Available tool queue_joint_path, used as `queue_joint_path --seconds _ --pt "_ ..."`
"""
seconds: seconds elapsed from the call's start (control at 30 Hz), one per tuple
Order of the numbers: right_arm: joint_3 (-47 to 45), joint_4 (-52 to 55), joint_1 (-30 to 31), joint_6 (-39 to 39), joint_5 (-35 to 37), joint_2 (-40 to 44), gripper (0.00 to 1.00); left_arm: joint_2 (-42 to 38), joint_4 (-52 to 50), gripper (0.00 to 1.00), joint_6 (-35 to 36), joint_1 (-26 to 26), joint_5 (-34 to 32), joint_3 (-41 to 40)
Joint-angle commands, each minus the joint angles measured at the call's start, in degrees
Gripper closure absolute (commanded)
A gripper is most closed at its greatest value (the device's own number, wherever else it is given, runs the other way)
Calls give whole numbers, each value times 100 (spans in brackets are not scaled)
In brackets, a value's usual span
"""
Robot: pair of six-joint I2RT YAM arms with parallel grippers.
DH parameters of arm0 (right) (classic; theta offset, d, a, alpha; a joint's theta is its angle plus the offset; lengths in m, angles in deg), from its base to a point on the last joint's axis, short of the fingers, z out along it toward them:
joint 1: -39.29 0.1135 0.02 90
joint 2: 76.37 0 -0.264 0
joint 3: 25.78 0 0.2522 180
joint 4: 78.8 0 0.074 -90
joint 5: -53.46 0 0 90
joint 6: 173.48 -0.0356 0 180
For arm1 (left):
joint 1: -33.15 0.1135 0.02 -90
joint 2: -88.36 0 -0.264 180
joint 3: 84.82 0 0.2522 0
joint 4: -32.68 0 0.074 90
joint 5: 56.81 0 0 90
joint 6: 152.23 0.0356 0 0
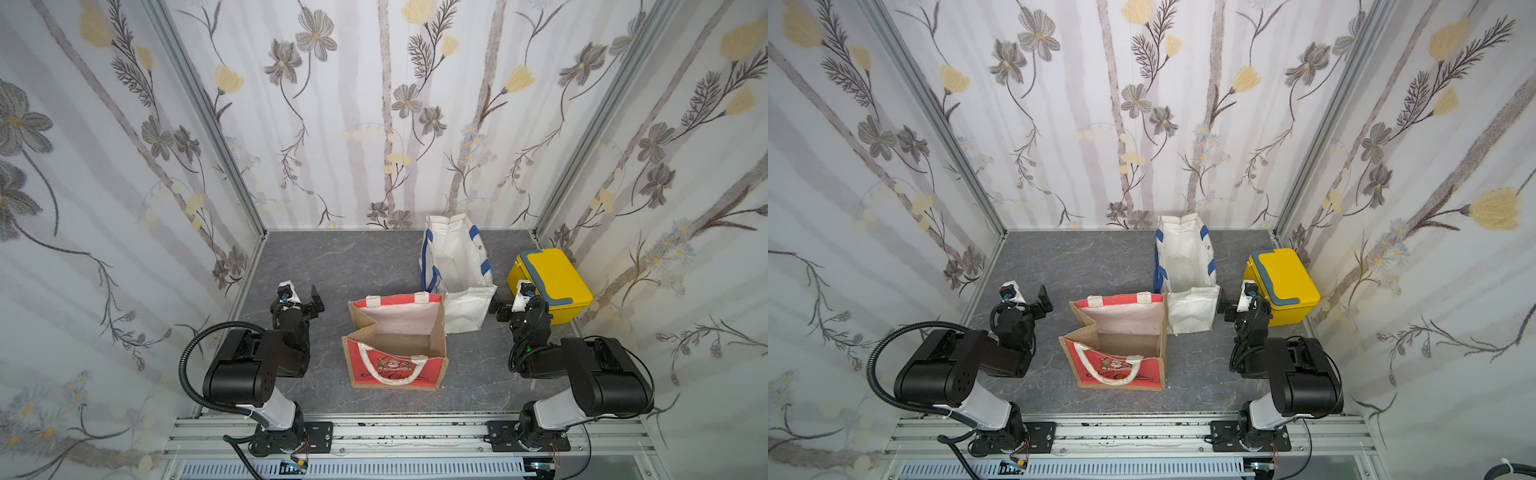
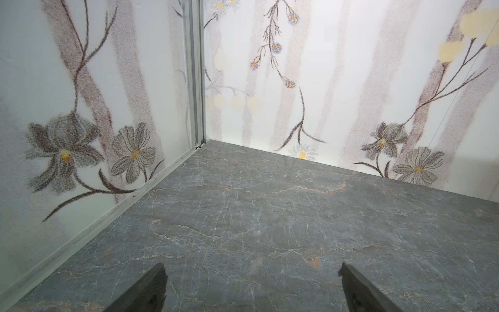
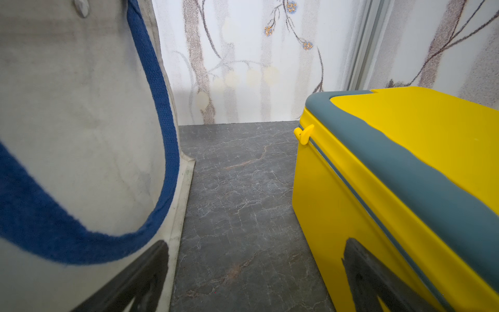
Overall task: Put away the canvas bag
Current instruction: Press the canvas bag at the center of the board.
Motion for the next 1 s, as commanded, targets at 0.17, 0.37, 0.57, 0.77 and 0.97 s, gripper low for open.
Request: queue_joint_path --seconds 0.17,0.37,0.57,0.77,0.97 --pt "-63 -215 -18 -52 81 26 0 -84 308 0 -60 4 -42 -94" --pt "-137 -15 -48 -94 90 478 0 -1271 -950 0 -190 2 -440 26" --pt "50 1539 -62 -661 634 1813 0 -2345 -2306 0 -1288 4 -584 293" --pt "711 3351 -109 -1364 -23 2637 0 -3457 -3553 0 -3049 13 144 499" --pt "1534 4844 -69 -1444 -1131 3251 0 -4154 -4418 0 -3444 -13 1294 737"
